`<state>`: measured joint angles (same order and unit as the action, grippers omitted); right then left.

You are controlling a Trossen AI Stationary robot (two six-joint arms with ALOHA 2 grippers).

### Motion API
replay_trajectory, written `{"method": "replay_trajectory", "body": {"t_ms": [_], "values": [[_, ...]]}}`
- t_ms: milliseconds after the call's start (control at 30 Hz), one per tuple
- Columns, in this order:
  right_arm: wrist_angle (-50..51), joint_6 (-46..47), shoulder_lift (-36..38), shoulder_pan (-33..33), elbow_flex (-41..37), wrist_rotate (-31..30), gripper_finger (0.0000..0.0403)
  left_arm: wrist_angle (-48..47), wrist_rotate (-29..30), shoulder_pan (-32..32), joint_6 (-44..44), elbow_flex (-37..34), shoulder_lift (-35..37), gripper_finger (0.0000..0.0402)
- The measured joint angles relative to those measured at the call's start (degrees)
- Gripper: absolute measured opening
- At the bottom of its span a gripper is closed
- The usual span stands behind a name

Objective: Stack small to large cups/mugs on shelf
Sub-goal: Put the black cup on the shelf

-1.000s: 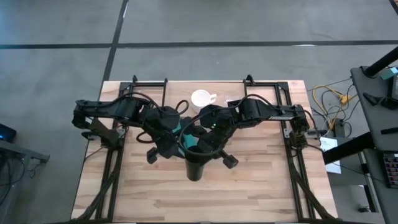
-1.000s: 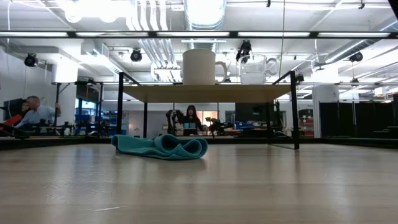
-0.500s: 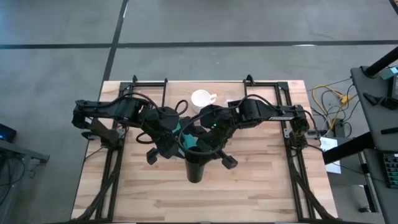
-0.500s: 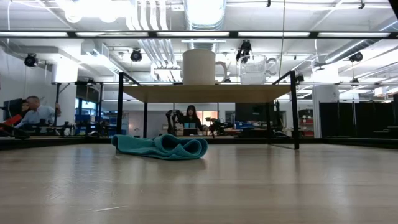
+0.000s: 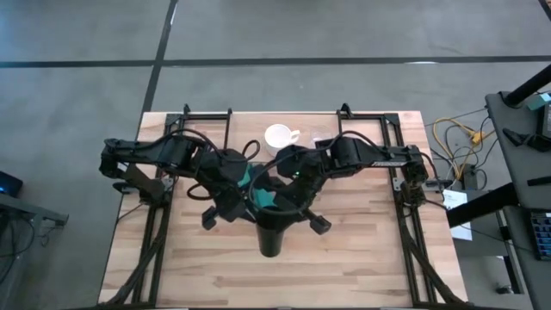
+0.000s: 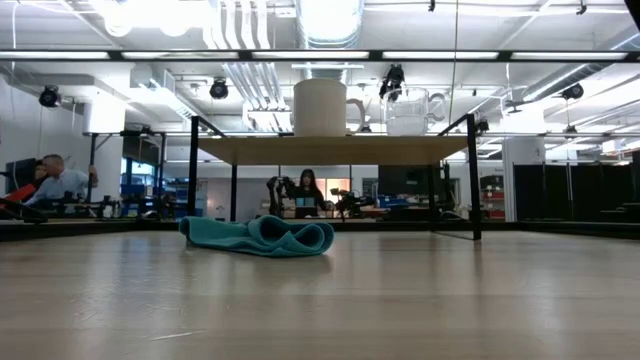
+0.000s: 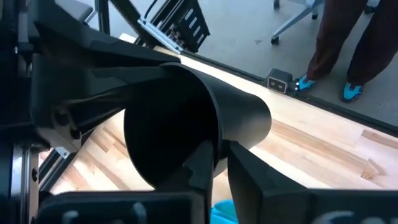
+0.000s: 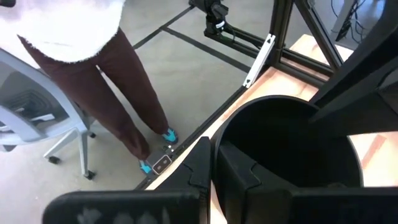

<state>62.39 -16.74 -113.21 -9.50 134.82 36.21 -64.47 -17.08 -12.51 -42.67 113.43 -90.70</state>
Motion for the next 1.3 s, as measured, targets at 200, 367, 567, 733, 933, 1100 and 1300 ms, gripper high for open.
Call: {"method": "replay_trajectory", "body": {"t_ms": [200, 367, 567, 733, 933, 1100, 1300], "values": [[0.7, -0.4, -0.3, 0.0, 0.0, 0.0, 0.0009, -0.6, -0.1, 0.0, -0.4, -0.2, -0.5, 0.0003], [0.4, 0.6, -0.4, 0.0, 0.0, -0.2, 0.0009, -1.1, 0.0, 0.0, -1.8, -0.2, -0.5, 0.0001], [-0.5, 4.4, -0.4, 0.1, 0.0, -0.5, 0.0021, -2.0, 0.2, 0.4, -3.8, -0.4, -0.5, 0.0000], [-0.6, 5.7, -0.4, 0.1, 0.0, -0.8, 0.0032, -2.0, 0.6, 0.5, -4.3, -1.0, -0.5, 0.0001], [0.4, 4.3, -0.5, 0.1, -0.2, -1.9, 0.0033, -2.0, 1.2, 0.5, -4.3, -1.5, -0.5, 0.0001], [1.6, 0.3, -0.5, 0.0, -2.4, -5.0, 0.0025, -2.2, 2.6, 0.5, -4.3, -3.4, -0.5, 0.0001], [1.8, -1.9, -0.5, -0.1, -6.9, -10.6, 0.0011, -1.4, 5.2, 0.5, -4.2, -7.7, -0.2, 0.0001]]}}
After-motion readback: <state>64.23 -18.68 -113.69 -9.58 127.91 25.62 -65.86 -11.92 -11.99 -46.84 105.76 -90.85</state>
